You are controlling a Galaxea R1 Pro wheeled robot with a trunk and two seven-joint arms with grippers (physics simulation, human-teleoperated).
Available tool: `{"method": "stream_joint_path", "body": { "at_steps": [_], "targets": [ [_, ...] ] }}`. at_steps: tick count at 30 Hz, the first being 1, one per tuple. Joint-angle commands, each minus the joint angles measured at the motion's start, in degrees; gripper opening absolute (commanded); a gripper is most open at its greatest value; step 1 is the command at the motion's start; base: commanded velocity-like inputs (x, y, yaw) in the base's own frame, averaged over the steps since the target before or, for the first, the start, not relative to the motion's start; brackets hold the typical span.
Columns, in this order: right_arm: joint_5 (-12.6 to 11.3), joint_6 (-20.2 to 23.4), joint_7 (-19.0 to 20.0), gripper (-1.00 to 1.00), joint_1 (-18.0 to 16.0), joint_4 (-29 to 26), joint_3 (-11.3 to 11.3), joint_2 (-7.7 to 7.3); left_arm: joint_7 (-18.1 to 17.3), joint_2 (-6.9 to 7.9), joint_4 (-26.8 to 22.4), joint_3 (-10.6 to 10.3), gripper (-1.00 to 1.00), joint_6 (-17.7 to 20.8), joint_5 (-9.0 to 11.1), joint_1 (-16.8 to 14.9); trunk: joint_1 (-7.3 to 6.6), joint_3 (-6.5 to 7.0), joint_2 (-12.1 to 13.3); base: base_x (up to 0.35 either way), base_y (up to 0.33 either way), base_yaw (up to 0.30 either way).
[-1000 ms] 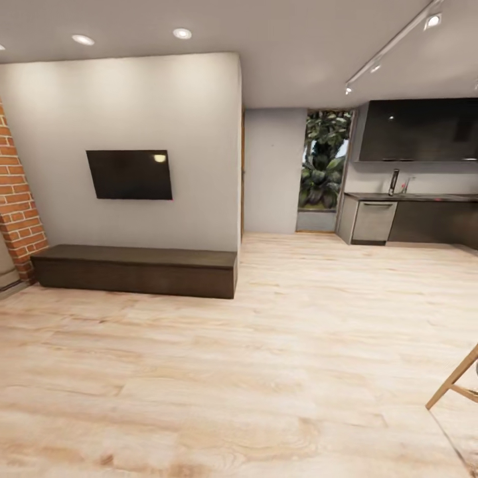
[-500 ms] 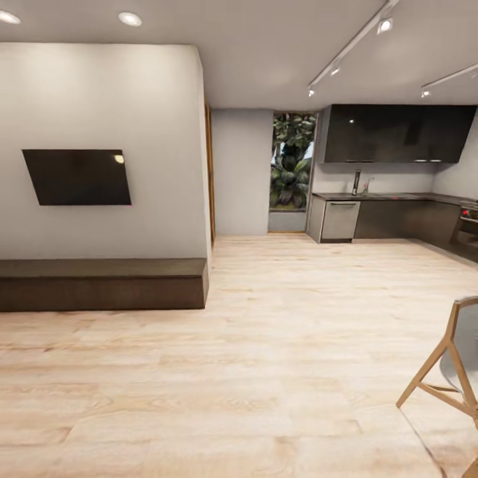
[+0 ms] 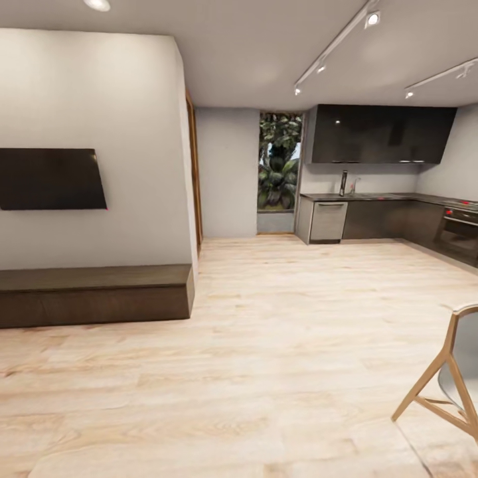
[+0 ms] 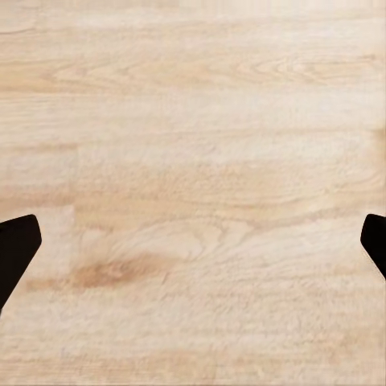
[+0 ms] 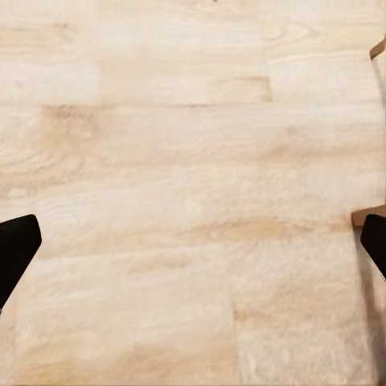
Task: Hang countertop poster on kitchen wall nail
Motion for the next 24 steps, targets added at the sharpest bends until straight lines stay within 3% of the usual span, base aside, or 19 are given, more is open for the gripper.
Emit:
{"method": "stream_joint_path", "body": {
  "at_steps": [1,24],
  "targets": [
    [0.0,-0.2,0.0,1.0,0.0,0.0,0.0,-0.02,0.0,-0.01,-0.1,0.1,1.0,0.0,0.0,0.0,0.03,-0.05,0.0,0.321,-0.007,-0.005],
    [0.0,-0.2,0.0,1.0,0.0,0.1,0.0,-0.07,0.0,-0.01,-0.1,0.1,1.0,-0.1,0.0,0.0,0.03,-0.05,0.0,0.322,-0.029,-0.001]
  ]
}}
